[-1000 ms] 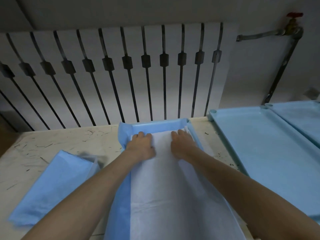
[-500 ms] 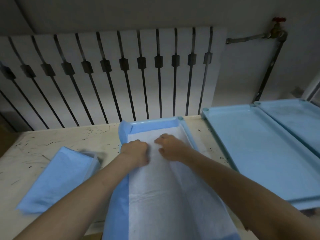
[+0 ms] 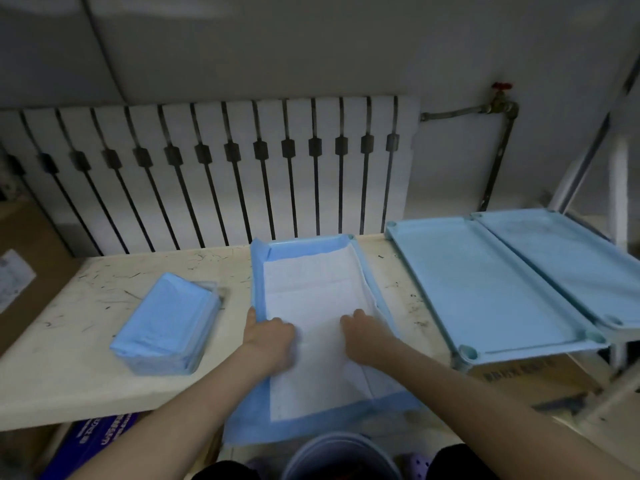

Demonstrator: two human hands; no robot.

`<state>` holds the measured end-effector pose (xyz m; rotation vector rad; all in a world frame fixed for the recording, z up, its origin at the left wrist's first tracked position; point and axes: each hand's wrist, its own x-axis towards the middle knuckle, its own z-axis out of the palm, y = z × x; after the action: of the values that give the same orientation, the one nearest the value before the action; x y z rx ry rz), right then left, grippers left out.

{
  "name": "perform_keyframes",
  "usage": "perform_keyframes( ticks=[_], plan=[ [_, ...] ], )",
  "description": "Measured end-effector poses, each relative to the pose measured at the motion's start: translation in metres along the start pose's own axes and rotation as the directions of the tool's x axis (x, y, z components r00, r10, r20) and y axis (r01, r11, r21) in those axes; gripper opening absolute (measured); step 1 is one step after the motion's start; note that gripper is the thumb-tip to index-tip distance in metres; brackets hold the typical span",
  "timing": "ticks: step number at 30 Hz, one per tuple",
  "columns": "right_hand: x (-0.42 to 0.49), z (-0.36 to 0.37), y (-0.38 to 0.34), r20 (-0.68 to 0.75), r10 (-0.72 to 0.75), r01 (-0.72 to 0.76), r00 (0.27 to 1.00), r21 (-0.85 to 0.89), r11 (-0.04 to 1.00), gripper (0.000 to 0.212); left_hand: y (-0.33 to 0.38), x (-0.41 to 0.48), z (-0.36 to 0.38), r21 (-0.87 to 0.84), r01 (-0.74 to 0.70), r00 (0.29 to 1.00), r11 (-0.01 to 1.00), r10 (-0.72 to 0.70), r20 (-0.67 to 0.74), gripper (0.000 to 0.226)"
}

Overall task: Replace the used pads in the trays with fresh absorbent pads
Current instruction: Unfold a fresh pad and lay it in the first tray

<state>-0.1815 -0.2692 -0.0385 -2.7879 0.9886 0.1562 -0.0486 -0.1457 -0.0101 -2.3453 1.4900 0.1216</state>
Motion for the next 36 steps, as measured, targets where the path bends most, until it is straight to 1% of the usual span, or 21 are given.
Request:
perform_keyframes(
  ticks=[3, 5, 8, 10, 11, 13, 15, 17, 18, 19, 20, 22, 23, 24, 26, 28, 29, 30, 32, 34, 36],
  plan=[
    [-0.019, 0.005, -0.008, 0.034, -0.028, 0.028, 0.999, 0.004, 1.0, 0.024, 0.007, -0.016, -0.001, -0.001, -0.015, 0.999, 1.0, 0.015, 0.041, 0.028],
    [-0.029, 0.005, -0.005, 0.033, -0.016, 0.015, 0.999, 0.021, 1.0, 0.017, 0.006, -0.024, -0.002, -0.008, -0.01, 0.997, 1.0, 0.01, 0.078, 0.031],
    [-0.042, 0.002, 0.004, 0.08, 0.009, -0.013, 0.997, 0.048, 0.999, 0.013, 0.003, -0.035, -0.002, 0.014, -0.02, 0.989, 1.0, 0.018, 0.149, 0.057],
    [-0.047, 0.003, 0.012, 0.143, 0.002, -0.004, 0.99, 0.017, 1.0, 0.026, 0.003, -0.041, 0.0, 0.036, -0.018, 0.984, 0.999, 0.012, 0.177, 0.071],
    [-0.048, 0.002, 0.015, 0.172, 0.003, -0.007, 0.985, 0.024, 1.0, 0.032, 0.003, -0.042, 0.001, 0.038, -0.014, 0.983, 0.999, 0.007, 0.181, 0.075],
    [-0.049, -0.002, 0.02, 0.208, -0.006, 0.001, 0.978, 0.024, 1.0, 0.044, 0.006, -0.044, 0.002, 0.022, 0.002, 0.987, 1.0, -0.006, 0.162, 0.071],
    [-0.053, -0.008, 0.015, 0.202, -0.017, 0.014, 0.979, 0.015, 1.0, 0.05, 0.012, -0.049, 0.001, -0.018, 0.027, 0.993, 0.999, -0.025, 0.119, 0.058],
    [-0.058, -0.01, 0.003, 0.139, -0.063, 0.054, 0.988, 0.067, 0.996, 0.041, 0.016, -0.054, 0.0, -0.041, 0.034, 0.996, 0.999, -0.031, 0.079, 0.046],
    [-0.062, -0.01, -0.004, 0.093, -0.105, 0.095, 0.99, 0.11, 0.989, 0.031, 0.017, -0.056, -0.001, -0.033, 0.03, 0.996, 0.999, -0.027, 0.081, 0.044],
    [-0.065, -0.007, -0.011, 0.081, -0.13, 0.12, 0.988, 0.12, 0.986, 0.018, 0.017, -0.058, -0.001, -0.015, 0.027, 0.995, 1.0, -0.026, 0.099, 0.044],
    [-0.068, -0.003, -0.015, 0.097, -0.151, 0.141, 0.984, 0.102, 0.985, 0.008, 0.017, -0.059, -0.001, 0.002, 0.03, 0.992, 1.0, -0.03, 0.126, 0.045],
    [-0.072, 0.003, -0.014, 0.149, -0.13, 0.125, 0.98, 0.043, 0.991, 0.03, 0.014, -0.061, 0.001, 0.013, 0.039, 0.986, 0.999, -0.041, 0.16, 0.047],
    [-0.076, 0.003, -0.011, 0.159, -0.115, 0.113, 0.981, 0.025, 0.993, 0.036, 0.013, -0.061, 0.002, 0.01, 0.043, 0.985, 0.999, -0.044, 0.165, 0.048],
    [-0.081, 0.001, -0.007, 0.148, -0.111, 0.112, 0.983, -0.001, 0.994, 0.039, 0.013, -0.061, 0.002, 0.009, 0.047, 0.985, 0.999, -0.047, 0.166, 0.048],
    [-0.091, -0.006, 0.002, 0.143, -0.113, 0.129, 0.983, -0.11, 0.985, 0.045, 0.013, -0.06, 0.003, 0.021, 0.058, 0.985, 0.998, -0.06, 0.164, 0.048],
    [-0.1, -0.012, 0.007, 0.147, -0.159, 0.187, 0.976, -0.205, 0.961, 0.055, 0.013, -0.057, 0.004, 0.039, 0.073, 0.984, 0.997, -0.078, 0.159, 0.05],
    [-0.103, -0.013, 0.01, 0.154, -0.179, 0.213, 0.972, -0.235, 0.948, 0.056, 0.014, -0.056, 0.005, 0.043, 0.079, 0.984, 0.996, -0.085, 0.159, 0.051],
    [-0.107, -0.013, 0.012, 0.163, -0.202, 0.241, 0.966, -0.279, 0.929, 0.053, 0.015, -0.056, 0.006, 0.042, 0.086, 0.984, 0.995, -0.091, 0.156, 0.051],
    [-0.112, -0.007, 0.018, 0.158, -0.251, 0.294, 0.955, -0.381, 0.877, 0.038, 0.016, -0.054, 0.007, 0.033, 0.095, 0.984, 0.995, -0.099, 0.148, 0.052],
    [-0.111, 0.001, 0.022, 0.109, -0.294, 0.312, 0.949, -0.433, 0.846, 0.025, 0.016, -0.054, 0.008, 0.027, 0.098, 0.984, 0.995, -0.101, 0.145, 0.051],
    [-0.113, 0.005, 0.022, 0.082, -0.273, 0.282, 0.959, -0.416, 0.865, 0.028, 0.015, -0.054, 0.009, 0.014, 0.102, 0.984, 0.995, -0.103, 0.146, 0.048]
  ],
)
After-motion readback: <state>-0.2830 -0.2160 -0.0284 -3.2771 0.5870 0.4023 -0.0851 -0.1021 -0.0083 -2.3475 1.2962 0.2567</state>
